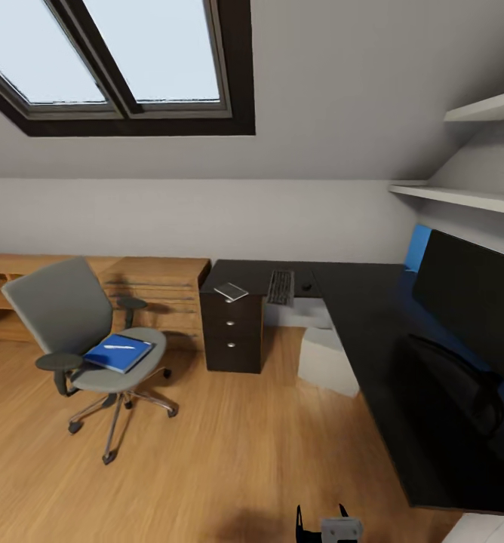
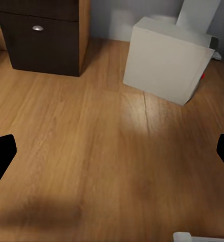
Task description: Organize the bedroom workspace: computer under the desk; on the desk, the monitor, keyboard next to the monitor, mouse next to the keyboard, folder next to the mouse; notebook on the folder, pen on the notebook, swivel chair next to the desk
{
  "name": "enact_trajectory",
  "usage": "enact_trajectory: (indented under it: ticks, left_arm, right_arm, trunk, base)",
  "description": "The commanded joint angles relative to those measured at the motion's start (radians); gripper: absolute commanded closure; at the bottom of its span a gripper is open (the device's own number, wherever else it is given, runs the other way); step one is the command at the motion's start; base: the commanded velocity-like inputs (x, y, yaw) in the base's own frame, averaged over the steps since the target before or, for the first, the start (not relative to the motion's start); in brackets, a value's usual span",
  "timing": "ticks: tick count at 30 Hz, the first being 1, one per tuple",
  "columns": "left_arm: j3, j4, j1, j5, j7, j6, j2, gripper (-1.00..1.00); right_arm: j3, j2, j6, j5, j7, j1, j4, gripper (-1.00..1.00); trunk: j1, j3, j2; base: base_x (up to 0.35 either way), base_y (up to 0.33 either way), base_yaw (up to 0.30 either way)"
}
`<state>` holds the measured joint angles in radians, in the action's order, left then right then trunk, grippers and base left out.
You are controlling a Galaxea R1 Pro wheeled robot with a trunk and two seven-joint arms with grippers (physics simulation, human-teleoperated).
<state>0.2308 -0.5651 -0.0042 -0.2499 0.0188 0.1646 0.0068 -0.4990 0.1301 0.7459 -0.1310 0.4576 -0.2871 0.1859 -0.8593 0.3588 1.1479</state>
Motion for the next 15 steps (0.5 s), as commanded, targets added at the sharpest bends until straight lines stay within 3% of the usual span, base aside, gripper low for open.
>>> enact_trajectory:
  ticks: [1, 7, 15]
  left_arm:
    - [-0.001, 0.001, 0.0, -0.009, 0.002, 0.003, 0.0, -1.0]
    - [-0.001, 0.001, 0.0, -0.009, 0.001, 0.003, 0.001, -1.0]
    - [-0.001, 0.001, 0.0, -0.009, 0.001, 0.003, 0.002, -1.0]
  right_arm:
    - [-0.009, 0.0, 0.004, -0.01, 0.003, -0.001, -0.001, -1.0]
    - [-0.01, 0.0, 0.004, -0.011, 0.003, -0.001, -0.002, -1.0]
    - [-0.01, 0.0, 0.004, -0.01, 0.003, -0.001, -0.002, -1.0]
  trunk:
    - [-0.001, 0.001, 0.001]
    - [-0.001, 0.001, 0.001]
    - [-0.001, 0.001, 0.001]
  base:
    - [0.312, 0.153, -0.263]
    - [0.327, 0.053, -0.215]
    - [0.337, 0.052, -0.029]
